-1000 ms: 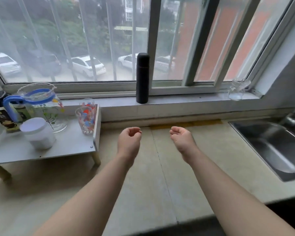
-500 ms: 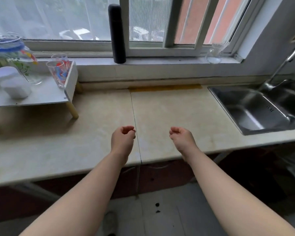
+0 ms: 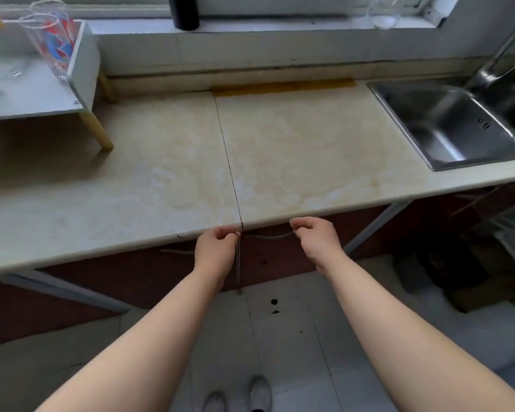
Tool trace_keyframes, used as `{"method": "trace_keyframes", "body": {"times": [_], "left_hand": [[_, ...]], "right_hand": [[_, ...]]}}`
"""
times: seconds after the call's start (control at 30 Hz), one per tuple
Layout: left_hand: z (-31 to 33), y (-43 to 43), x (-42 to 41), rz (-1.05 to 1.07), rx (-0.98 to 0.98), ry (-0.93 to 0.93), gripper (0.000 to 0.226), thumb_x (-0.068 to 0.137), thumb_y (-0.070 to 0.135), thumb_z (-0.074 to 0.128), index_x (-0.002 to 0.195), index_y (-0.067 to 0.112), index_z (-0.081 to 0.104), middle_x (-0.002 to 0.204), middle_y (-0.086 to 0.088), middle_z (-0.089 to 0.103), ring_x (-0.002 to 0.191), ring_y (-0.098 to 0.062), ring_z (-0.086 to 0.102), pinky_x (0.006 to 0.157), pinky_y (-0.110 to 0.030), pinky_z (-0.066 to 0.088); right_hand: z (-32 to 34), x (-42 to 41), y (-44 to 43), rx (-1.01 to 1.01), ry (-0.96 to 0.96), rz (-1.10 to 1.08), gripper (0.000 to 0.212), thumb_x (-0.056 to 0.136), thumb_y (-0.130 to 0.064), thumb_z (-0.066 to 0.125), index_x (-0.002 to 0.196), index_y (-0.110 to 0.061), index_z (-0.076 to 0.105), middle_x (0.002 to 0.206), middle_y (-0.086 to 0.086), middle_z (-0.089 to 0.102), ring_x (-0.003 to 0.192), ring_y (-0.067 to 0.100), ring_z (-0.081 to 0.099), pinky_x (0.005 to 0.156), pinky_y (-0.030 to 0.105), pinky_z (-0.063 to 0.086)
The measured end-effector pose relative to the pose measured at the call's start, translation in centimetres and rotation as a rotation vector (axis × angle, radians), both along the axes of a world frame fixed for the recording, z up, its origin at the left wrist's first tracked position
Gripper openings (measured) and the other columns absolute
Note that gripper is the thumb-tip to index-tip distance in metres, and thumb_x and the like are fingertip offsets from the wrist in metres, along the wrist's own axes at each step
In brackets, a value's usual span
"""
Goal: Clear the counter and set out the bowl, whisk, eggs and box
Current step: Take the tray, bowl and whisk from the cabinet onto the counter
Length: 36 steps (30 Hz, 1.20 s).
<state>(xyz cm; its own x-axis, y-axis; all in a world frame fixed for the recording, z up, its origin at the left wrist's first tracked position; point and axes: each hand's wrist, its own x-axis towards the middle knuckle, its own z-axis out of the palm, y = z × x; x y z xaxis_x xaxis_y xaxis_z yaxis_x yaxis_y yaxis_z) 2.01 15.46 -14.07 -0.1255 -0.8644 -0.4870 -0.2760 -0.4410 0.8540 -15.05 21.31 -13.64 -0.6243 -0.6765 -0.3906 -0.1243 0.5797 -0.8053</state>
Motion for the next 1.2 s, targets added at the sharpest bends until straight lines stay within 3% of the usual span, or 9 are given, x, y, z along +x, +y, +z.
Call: {"method": "trace_keyframes", "body": {"times": [0.13,0.2,0.37,0.53,0.77,0.93,1.03,1.13,1.2], "left_hand": [[-3.3,-0.1,1.2,-0.069,0.004,-0.051,0.02,0.086,0.011,0.055,0.098,0.022,0.066,0.107,-0.001,0.07,0.105,-0.02,0.064,0.1,-0.042,0.049],[-5.3,-0.3,1.8,-0.106,0.008,-0.082,0.027,0.087,0.007,0.053,0.108,0.018,0.066,0.109,0.0,0.069,0.107,-0.018,0.063,0.101,-0.038,0.048],[-9.0,-1.2,2.4,-0.138,-0.068,-0.159,0.04,0.087,0.007,0.053,0.127,0.011,0.058,0.123,-0.003,0.063,0.114,-0.016,0.058,0.099,-0.025,0.042],[-11.4,-1.9,2.0,-0.099,-0.098,-0.179,0.051,0.086,0.007,0.05,0.136,0.017,0.05,0.094,0.008,0.063,0.078,-0.02,0.062,0.076,-0.028,0.049],[-12.9,-2.1,2.0,-0.098,-0.079,-0.176,0.056,0.089,0.003,0.043,0.141,0.024,0.043,0.069,-0.002,0.053,0.046,-0.014,0.044,0.039,-0.015,0.038],[-13.1,-1.3,2.1,-0.083,-0.119,-0.168,0.057,0.088,0.005,0.043,0.142,0.026,0.042,0.124,-0.015,0.062,0.063,-0.019,0.062,0.058,-0.025,0.048],[-12.9,-0.2,1.4,-0.073,-0.161,-0.135,0.046,0.092,0.006,0.045,0.137,0.015,0.048,0.113,-0.003,0.065,0.065,0.003,0.058,0.065,-0.013,0.045],[-13.0,1.6,0.1,-0.176,-0.133,-0.111,0.034,0.094,0.017,0.049,0.126,0.014,0.06,0.125,-0.004,0.064,0.109,-0.012,0.061,0.098,-0.028,0.046],[-12.9,3.0,-0.8,-0.245,-0.092,-0.083,0.028,0.094,0.022,0.049,0.115,0.019,0.067,0.118,0.003,0.066,0.107,-0.011,0.061,0.092,-0.026,0.048]], "right_hand": [[-3.7,0.6,-0.1,0.046,0.045,0.038,0.041,0.088,0.003,0.042,0.118,-0.009,0.066,0.103,0.008,0.064,0.06,0.005,0.049,0.038,0.004,0.032],[-6.0,0.9,-0.4,0.077,0.071,0.046,0.044,0.088,0.002,0.04,0.122,-0.011,0.064,0.109,0.007,0.065,0.061,0.004,0.048,0.047,0.004,0.036],[-9.5,1.6,-1.4,0.198,0.187,0.125,0.051,0.093,0.001,0.035,0.141,-0.01,0.044,0.147,0.007,0.044,0.131,0.022,0.045,0.086,0.011,0.031],[-12.9,2.1,-2.8,0.267,0.263,0.177,0.055,0.091,-0.001,0.034,0.145,-0.013,0.037,0.151,0.012,0.035,0.135,0.032,0.04,0.108,0.03,0.036],[-14.6,1.7,-2.8,0.319,0.49,0.302,0.062,0.084,0.002,0.037,0.14,-0.024,0.04,0.155,-0.004,0.024,0.121,0.036,0.05,0.097,0.038,0.045],[-15.5,1.3,-1.0,0.333,0.519,0.261,0.048,0.093,-0.008,0.032,0.14,-0.018,0.042,0.15,0.005,0.035,0.13,0.033,0.043,0.103,0.04,0.038],[-16.1,0.5,1.5,0.197,0.455,0.226,0.04,0.096,-0.014,0.03,0.128,-0.021,0.054,0.142,-0.002,0.046,0.125,0.027,0.049,0.101,0.038,0.041],[-16.1,-0.2,4.1,0.089,0.414,0.225,0.036,0.096,-0.015,0.034,0.118,-0.023,0.062,0.133,-0.008,0.055,0.123,0.018,0.051,0.101,0.033,0.041],[-16.1,-0.4,5.6,0.062,0.406,0.246,0.034,0.097,-0.018,0.036,0.117,-0.023,0.062,0.131,-0.009,0.057,0.123,0.015,0.05,0.098,0.031,0.04]]}}
